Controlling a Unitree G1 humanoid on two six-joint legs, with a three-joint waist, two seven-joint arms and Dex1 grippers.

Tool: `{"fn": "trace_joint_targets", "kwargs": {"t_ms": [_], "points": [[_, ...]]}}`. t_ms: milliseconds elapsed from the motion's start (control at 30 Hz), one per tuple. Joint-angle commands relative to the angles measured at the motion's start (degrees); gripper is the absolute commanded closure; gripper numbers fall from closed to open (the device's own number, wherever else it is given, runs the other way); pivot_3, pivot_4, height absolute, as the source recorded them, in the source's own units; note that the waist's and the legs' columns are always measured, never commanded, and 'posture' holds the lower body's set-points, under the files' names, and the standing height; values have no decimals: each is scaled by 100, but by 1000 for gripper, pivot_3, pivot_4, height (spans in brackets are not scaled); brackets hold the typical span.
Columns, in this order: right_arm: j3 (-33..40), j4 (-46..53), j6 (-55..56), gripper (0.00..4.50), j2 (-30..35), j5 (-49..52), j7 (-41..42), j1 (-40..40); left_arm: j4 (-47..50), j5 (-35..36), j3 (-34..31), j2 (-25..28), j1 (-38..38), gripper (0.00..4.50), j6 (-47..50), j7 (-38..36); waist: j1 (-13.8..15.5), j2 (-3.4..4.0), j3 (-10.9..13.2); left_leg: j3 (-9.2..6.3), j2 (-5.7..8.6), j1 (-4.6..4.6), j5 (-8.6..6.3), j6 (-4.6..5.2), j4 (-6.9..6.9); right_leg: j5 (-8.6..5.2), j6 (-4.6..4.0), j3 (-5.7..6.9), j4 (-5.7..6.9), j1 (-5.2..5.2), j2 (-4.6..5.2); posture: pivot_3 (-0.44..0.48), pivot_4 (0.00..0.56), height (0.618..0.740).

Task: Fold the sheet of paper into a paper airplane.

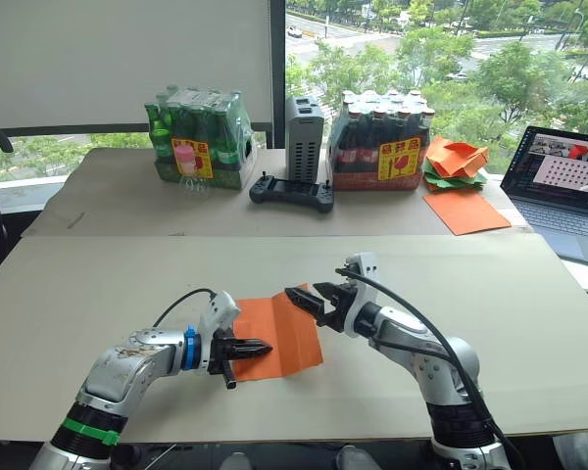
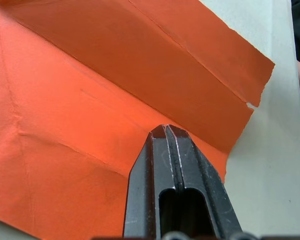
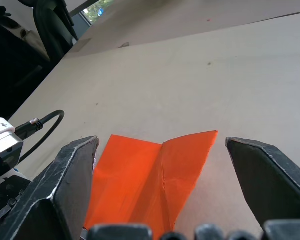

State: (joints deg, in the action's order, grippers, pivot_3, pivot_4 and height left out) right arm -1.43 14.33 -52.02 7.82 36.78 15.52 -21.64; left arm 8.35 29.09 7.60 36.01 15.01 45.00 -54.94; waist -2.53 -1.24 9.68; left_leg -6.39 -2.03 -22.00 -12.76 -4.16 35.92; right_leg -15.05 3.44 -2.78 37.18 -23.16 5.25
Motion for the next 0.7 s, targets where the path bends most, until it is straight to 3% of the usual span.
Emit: {"fn": "trace_joint_targets", "kwargs": {"t_ms": [33, 700], "points": [[31, 85, -41, 39, -51, 13, -39, -63, -75, -130, 53, 6, -46, 4500, 51, 129, 0, 0, 0, 0, 0, 0, 0, 0, 0, 0, 0, 0, 0, 0, 0, 0, 150, 740], [-62, -619, 60, 39, -390, -421, -298, -455, 201, 16, -39, -12, -15, 4500, 214, 281, -5, 0, 0, 0, 0, 0, 0, 0, 0, 0, 0, 0, 1, 0, 0, 0, 150, 740]]}}
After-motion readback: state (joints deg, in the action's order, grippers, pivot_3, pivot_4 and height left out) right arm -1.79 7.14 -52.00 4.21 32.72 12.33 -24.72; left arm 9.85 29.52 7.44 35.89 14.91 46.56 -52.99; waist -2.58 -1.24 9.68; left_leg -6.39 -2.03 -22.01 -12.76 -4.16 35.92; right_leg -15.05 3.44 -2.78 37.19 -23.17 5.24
